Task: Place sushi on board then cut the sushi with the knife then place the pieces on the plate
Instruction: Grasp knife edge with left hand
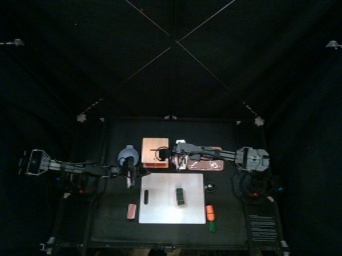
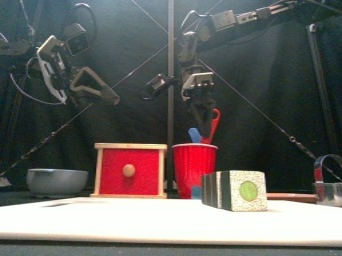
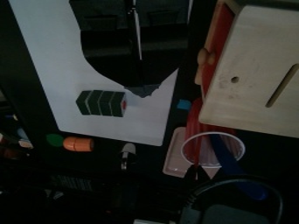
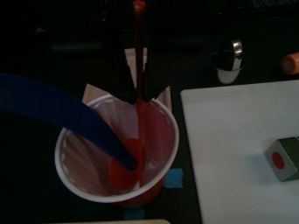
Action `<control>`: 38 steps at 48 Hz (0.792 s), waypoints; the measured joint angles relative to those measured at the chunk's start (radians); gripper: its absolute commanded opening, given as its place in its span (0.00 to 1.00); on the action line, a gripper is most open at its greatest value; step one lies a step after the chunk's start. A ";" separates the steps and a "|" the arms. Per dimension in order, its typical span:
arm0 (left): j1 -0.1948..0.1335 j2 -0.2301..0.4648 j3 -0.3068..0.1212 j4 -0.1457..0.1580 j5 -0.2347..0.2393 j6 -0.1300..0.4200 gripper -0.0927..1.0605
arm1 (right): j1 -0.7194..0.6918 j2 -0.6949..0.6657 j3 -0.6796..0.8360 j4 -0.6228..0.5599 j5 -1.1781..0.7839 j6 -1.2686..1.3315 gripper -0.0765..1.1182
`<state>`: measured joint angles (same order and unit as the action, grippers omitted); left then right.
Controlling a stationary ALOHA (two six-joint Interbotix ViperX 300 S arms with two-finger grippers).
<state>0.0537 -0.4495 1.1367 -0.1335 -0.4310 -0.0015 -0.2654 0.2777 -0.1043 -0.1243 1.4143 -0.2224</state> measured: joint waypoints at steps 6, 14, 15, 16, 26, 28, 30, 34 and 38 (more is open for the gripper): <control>0.000 0.002 0.005 0.000 0.000 0.000 0.07 | -0.006 0.006 -0.008 0.005 0.003 -0.003 0.50; 0.000 0.000 0.009 0.000 0.000 -0.002 0.07 | -0.012 0.012 -0.015 0.021 0.012 -0.002 0.51; 0.000 0.002 0.009 0.000 0.000 -0.002 0.07 | -0.012 0.014 -0.015 0.021 0.012 -0.003 0.51; 0.000 0.002 0.009 0.000 0.000 -0.002 0.07 | -0.012 0.014 -0.015 0.023 0.014 -0.003 0.51; 0.000 0.000 0.011 0.000 0.000 0.000 0.07 | -0.017 0.018 -0.018 0.029 0.021 -0.002 0.51; 0.000 0.000 0.011 0.000 0.000 0.000 0.07 | -0.017 0.020 -0.018 0.029 0.025 -0.002 0.51; 0.000 0.000 0.011 0.000 0.000 0.000 0.07 | -0.017 0.021 -0.018 0.032 0.025 -0.003 0.51; 0.000 0.000 0.011 0.000 0.000 0.000 0.07 | -0.018 0.023 -0.018 0.032 0.026 -0.005 0.51; 0.000 0.000 0.009 0.000 0.000 0.000 0.07 | -0.020 0.023 -0.018 0.032 0.026 -0.005 0.51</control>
<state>0.0537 -0.4495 1.1459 -0.1335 -0.4310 -0.0015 -0.2853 0.3007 -0.1227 -0.0920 1.4404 -0.2270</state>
